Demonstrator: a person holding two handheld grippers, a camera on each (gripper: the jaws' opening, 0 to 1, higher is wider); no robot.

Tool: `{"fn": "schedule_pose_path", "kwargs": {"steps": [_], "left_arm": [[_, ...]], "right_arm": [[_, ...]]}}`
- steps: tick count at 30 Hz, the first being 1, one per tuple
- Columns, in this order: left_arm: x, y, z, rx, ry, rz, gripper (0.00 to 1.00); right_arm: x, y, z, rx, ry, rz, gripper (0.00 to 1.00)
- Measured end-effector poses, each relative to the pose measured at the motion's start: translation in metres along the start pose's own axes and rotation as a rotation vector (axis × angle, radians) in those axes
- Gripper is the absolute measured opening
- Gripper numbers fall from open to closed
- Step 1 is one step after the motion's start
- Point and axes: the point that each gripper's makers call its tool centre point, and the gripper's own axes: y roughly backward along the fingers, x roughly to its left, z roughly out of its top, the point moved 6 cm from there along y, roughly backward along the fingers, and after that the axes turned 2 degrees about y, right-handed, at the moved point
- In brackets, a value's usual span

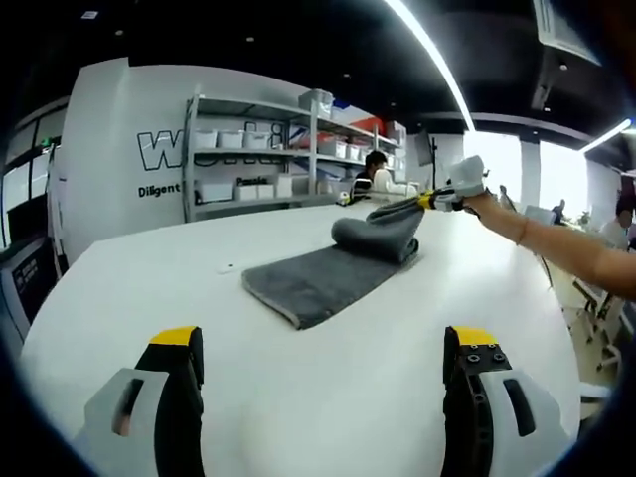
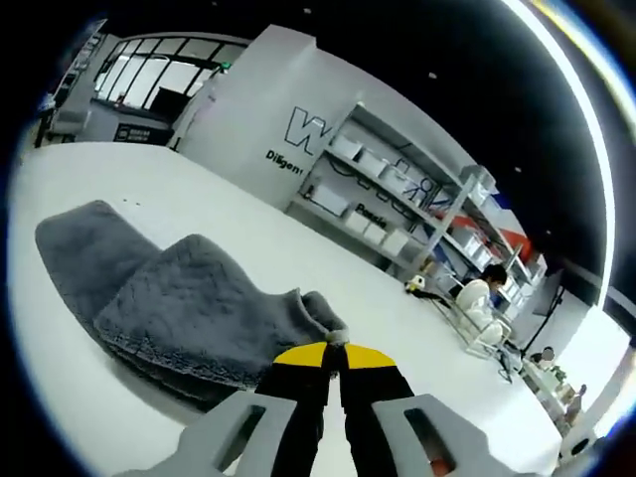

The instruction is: Open the folded towel by lifting each exposed corner and separating the folded layers until the towel lies flat within the target outline without major curled edges

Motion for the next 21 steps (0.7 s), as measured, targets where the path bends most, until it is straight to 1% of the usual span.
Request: {"fn": "schedule_pose_path", "kwargs": {"steps": [3, 4, 10, 15, 18, 21], "left_arm": [[0.002, -0.001, -0.004, 0.019, 0.006, 0.004, 0.99], [0.001, 0.0, -0.005, 0.024, 0.003, 0.005, 0.99], [0.001, 0.0, -0.006, 0.028, -0.001, 0.008, 0.99], [-0.001, 0.002, -0.005, 0.026, -0.015, 0.012, 0.99], [0.0, 0.002, -0.005, 0.029, -0.02, 0.022, 0.99], [-0.001, 0.003, -0.005, 0.03, -0.025, 0.026, 0.99]], "right_arm": [[-0.004, -0.005, -0.005, 0.014, 0.001, 0.002, 0.0], [-0.006, -0.007, -0.008, 0.023, 0.013, 0.001, 0.0], [-0.024, -0.012, -0.028, 0.085, 0.076, -0.044, 0.0], [-0.042, -0.017, -0.043, 0.111, 0.083, -0.064, 0.0], [-0.051, -0.021, -0.054, 0.134, 0.105, -0.072, 0.0], [-0.052, -0.024, -0.067, 0.166, 0.183, -0.054, 0.0]]}}
